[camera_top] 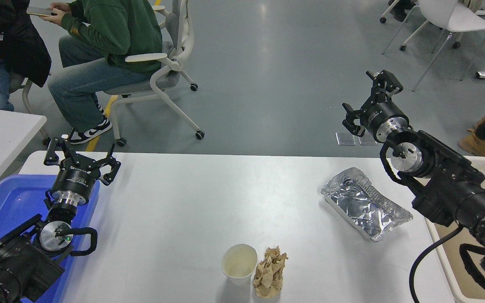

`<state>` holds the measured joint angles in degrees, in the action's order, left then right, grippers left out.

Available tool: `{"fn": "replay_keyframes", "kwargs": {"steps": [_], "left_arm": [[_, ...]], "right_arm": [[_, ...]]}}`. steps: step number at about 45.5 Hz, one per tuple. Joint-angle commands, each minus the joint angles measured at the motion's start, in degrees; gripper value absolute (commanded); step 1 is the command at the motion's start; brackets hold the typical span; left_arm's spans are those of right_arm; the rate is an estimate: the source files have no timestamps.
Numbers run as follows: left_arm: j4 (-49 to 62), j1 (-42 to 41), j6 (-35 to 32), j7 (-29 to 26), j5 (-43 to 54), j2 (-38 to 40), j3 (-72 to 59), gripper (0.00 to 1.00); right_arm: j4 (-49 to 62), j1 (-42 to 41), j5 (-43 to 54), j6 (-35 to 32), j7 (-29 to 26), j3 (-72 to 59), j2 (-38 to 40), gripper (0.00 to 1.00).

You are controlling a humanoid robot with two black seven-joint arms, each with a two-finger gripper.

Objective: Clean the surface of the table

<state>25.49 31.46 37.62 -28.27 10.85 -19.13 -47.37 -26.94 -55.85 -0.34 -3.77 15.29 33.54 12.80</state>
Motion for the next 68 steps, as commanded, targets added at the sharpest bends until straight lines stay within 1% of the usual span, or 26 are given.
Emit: {"fn": "replay_keyframes", "kwargs": {"steps": [1,10,20,26,33,45,56,61,68], "left_arm": [[0.0,0.0,0.0,0.1,0.0,0.1,0.0,1.00],[0.0,0.0,0.0,0.1,0.0,0.1,0.0,1.00],[0.0,0.0,0.0,0.0,0.0,0.1,0.0,1.00],[0.0,0.0,0.0,0.1,0.0,0.1,0.0,1.00],[0.0,0.0,0.0,0.0,0.0,0.0,0.0,1.00],[0.0,0.0,0.0,0.1,0.0,0.1,0.0,1.00],[0.0,0.0,0.0,0.1,0.0,0.1,0.0,1.00],[0.0,0.0,0.0,0.1,0.0,0.0,0.0,1.00],[0.0,0.0,0.0,0.1,0.0,0.1,0.0,1.00]], "right_arm": [[-0.7,-0.1,2.7,0.2,-0.1,-0.3,2.6,1.00],[-2.5,-0.6,4.9,0.2,0.0,-3.8,4.4,1.00],[-15.1,-2.0,6.8,2.0,0.0,-9.8,11.4,1.00],[-23.0,-3.1,11.8,3.9,-0.1,-13.9,15.7,1.00],[-27.4,-5.7,16.0,3.9,-0.1,-18.3,18.2,1.00],[-36.2,-6.2,26.8,3.7,-0.3,-19.4,22.0,1.00],[-40.0,-6.3,28.0,3.2,-0.3,-21.5,24.3,1.00],[-43.6,-6.1,28.6,2.8,-0.2,-23.2,26.5,1.00],[-49.9,-6.2,35.3,2.8,-0.2,-25.9,29.7,1.00]]}}
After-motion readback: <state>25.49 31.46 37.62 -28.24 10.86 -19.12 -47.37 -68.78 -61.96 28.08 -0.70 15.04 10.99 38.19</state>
